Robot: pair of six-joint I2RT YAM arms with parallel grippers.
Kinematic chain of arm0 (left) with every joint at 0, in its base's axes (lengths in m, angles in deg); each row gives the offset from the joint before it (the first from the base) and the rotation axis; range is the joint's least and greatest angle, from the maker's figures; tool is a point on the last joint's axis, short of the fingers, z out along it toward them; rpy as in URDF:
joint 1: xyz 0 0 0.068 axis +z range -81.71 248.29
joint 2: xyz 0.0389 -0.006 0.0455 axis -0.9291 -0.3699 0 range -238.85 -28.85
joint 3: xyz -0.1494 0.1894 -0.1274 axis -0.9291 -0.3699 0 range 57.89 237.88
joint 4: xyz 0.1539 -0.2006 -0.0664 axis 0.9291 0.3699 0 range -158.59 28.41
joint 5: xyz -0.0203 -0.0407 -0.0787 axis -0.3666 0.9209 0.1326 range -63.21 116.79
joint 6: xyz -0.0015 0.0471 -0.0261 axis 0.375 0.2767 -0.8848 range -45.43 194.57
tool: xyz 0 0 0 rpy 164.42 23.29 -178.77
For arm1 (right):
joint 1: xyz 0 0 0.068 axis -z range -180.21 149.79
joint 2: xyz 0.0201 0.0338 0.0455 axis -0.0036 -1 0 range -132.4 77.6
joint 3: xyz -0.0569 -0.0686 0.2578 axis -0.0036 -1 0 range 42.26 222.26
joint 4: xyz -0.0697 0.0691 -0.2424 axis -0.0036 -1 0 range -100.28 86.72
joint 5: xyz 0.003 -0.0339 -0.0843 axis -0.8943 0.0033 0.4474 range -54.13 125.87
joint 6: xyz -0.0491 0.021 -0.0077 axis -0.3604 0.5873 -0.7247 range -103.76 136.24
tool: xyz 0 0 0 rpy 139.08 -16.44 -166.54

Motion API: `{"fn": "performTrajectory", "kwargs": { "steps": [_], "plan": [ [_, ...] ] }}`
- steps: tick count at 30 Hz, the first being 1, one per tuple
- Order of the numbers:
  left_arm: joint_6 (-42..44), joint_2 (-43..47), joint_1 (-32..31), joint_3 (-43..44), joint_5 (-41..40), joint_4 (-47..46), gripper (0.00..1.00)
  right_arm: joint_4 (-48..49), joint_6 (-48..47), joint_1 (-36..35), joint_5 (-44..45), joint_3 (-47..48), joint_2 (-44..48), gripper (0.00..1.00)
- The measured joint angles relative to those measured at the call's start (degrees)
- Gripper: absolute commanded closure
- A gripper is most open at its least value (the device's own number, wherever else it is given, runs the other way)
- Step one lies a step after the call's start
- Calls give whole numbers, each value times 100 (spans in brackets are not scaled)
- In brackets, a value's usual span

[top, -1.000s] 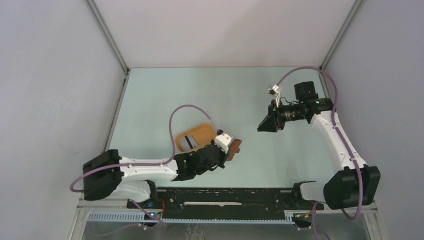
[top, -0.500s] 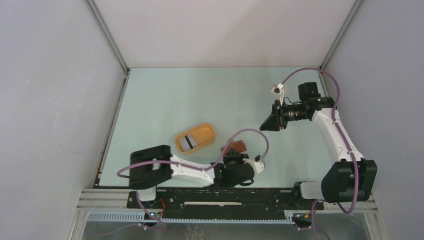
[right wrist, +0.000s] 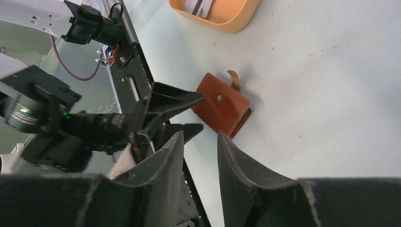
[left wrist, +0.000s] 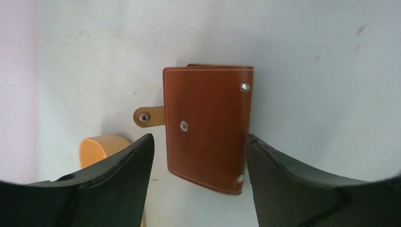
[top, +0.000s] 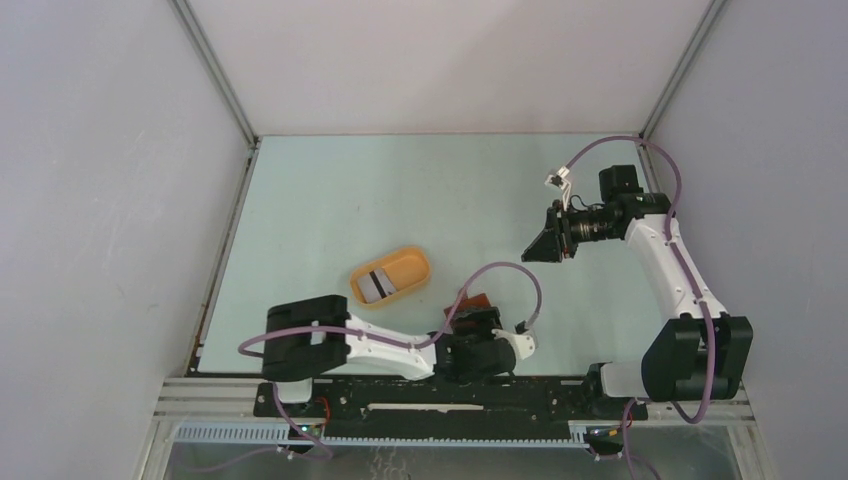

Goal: Put the credit cards into the card holder
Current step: Close the card holder at the center of the board.

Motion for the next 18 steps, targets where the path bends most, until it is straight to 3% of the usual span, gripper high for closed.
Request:
{"fn": "performTrajectory", "kwargs": {
  "steps": [8, 10, 13, 18],
  "plan": [
    [-1392, 1740, 2, -656, 673, -448, 19, 155, -234, 0, 208, -131, 219, 49],
    [-1679, 2356, 2, -1073, 717, -769, 16, 229, -378, -2, 197, -133, 382, 39],
    [-2122, 3075, 35, -1685, 758, -1244, 16, 369, -750, -109, 125, -133, 654, 14],
    [-3077, 3934, 439, -2756, 1132, -1993, 19, 81, -2638, -649, -162, -133, 671, 2]
  ]
}}
